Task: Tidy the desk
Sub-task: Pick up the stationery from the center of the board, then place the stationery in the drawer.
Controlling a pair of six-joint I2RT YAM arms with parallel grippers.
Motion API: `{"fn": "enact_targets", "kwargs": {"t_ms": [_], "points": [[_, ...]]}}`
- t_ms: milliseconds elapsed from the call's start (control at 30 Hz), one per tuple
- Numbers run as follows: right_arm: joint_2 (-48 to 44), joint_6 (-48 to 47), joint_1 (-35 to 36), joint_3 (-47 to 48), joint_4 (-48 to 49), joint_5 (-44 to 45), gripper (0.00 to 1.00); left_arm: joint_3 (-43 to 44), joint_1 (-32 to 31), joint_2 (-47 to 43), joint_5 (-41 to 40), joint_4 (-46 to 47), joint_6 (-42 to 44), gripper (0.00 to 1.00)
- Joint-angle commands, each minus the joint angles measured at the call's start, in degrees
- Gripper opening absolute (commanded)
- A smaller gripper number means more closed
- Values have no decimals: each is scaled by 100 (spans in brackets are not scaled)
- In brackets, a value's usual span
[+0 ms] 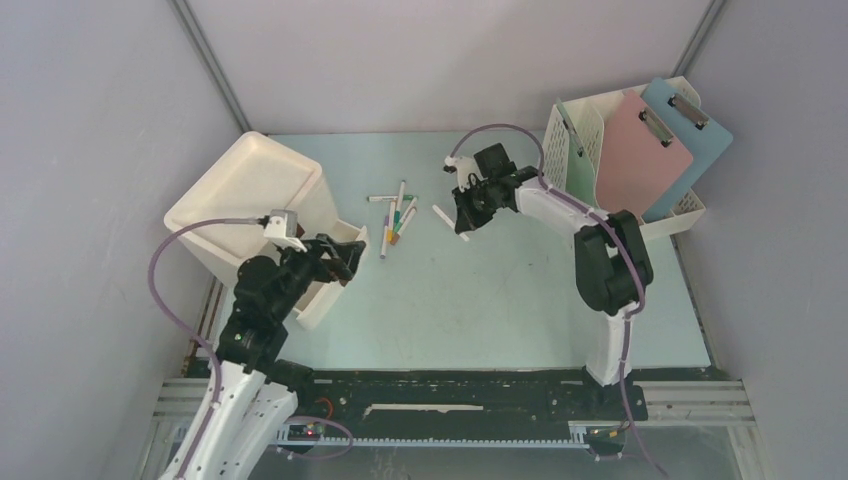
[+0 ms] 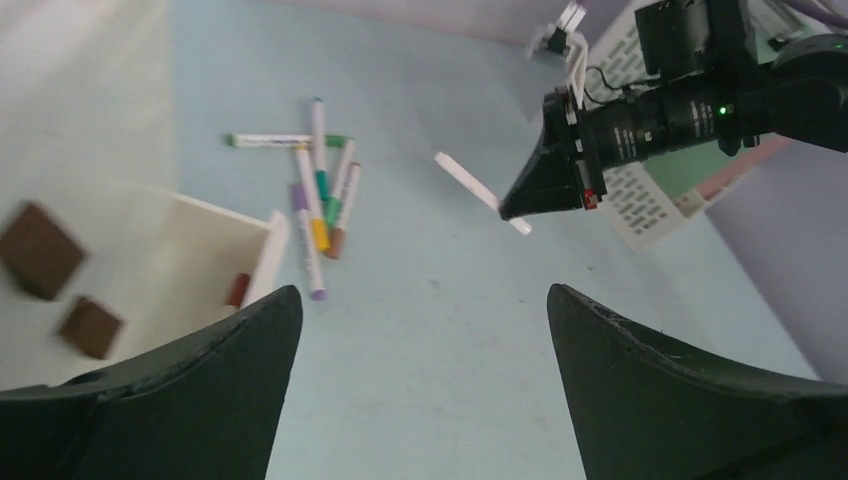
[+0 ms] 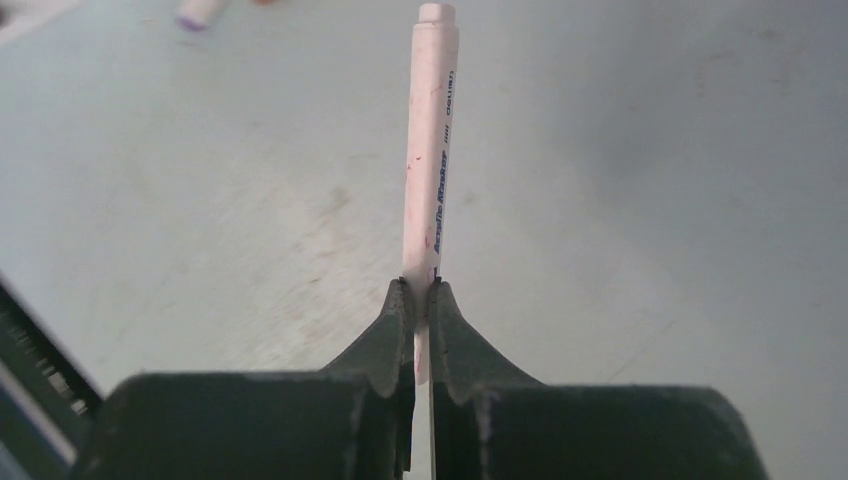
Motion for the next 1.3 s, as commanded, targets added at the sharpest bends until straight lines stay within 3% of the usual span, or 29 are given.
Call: {"fn": "enact_targets", "kwargs": {"t_ms": [0,133,300,500,733,1267], "points": [[-850,282,-90,-395,288,-1097,0,-511,5,426,1194,1788,-1314,100],[-1327,303,-190,-814,101,-2015,0,-1047,-274,836,1229,3521,-2270,100],[-1801,417,-343,-1077,18,-2995,0,-1375,-787,1325,750,4761,-2909,100],[-2055,435,-350,-1173,157,-3683,0,-1318,-1376,1977,139,5493,-3157,100],[-2237,385,-230,-1177,152,-4089,0,-1356,-1559,2637,-540,6265,-3812,100],[-2446,321,-104,-1174,103,-4606,0,-980,-1791,3636,-594,6831,-4162,92]]}}
